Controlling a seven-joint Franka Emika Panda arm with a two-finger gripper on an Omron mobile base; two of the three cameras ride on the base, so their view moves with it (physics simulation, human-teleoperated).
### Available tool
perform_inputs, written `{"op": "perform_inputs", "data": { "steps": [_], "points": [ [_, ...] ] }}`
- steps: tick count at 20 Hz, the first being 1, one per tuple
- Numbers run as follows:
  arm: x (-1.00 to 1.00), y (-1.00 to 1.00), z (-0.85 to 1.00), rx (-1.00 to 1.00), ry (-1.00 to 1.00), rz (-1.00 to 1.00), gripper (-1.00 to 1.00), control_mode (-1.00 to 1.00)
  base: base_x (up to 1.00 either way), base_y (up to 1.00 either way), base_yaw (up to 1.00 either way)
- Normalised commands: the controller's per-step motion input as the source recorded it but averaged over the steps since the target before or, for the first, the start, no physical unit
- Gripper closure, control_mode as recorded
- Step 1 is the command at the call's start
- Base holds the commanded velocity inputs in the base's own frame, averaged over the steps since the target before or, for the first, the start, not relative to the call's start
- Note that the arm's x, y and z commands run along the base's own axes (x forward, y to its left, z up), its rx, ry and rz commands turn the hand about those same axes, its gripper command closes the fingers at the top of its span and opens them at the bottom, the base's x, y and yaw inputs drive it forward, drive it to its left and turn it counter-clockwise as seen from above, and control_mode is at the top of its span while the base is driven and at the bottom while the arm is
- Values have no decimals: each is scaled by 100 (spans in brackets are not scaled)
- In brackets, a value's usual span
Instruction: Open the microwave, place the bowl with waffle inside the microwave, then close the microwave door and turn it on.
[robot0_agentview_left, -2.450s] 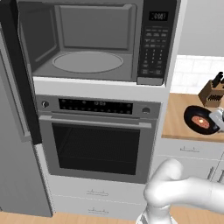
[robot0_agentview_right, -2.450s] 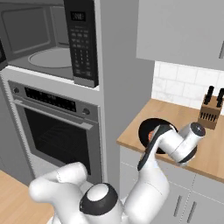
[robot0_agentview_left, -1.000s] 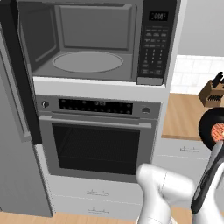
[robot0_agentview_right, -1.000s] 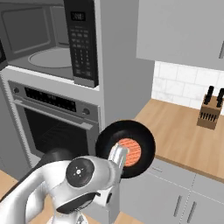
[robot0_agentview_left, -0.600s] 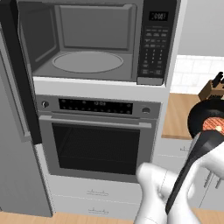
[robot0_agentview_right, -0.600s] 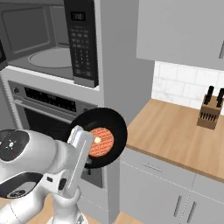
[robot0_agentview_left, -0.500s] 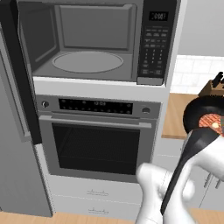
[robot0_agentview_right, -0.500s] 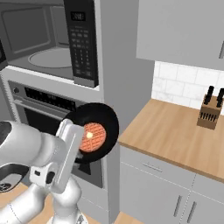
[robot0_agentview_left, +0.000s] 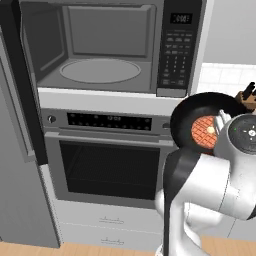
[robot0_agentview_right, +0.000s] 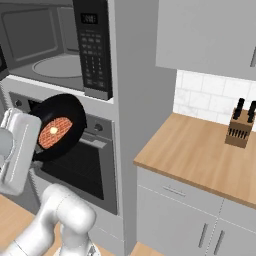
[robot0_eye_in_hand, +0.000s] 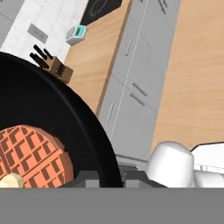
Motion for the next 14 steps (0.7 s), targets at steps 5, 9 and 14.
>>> {"op": "perform_inputs", "data": {
  "steps": [5, 9, 14],
  "points": [
    [3, 84, 24, -4, -11, 21, 100, -100, 0, 0, 0],
    [11, 17, 6, 2, -36, 26, 100, -100, 0, 0, 0],
    [43, 47, 30, 0, -9, 17, 100, -100, 0, 0, 0]
  ]
}}
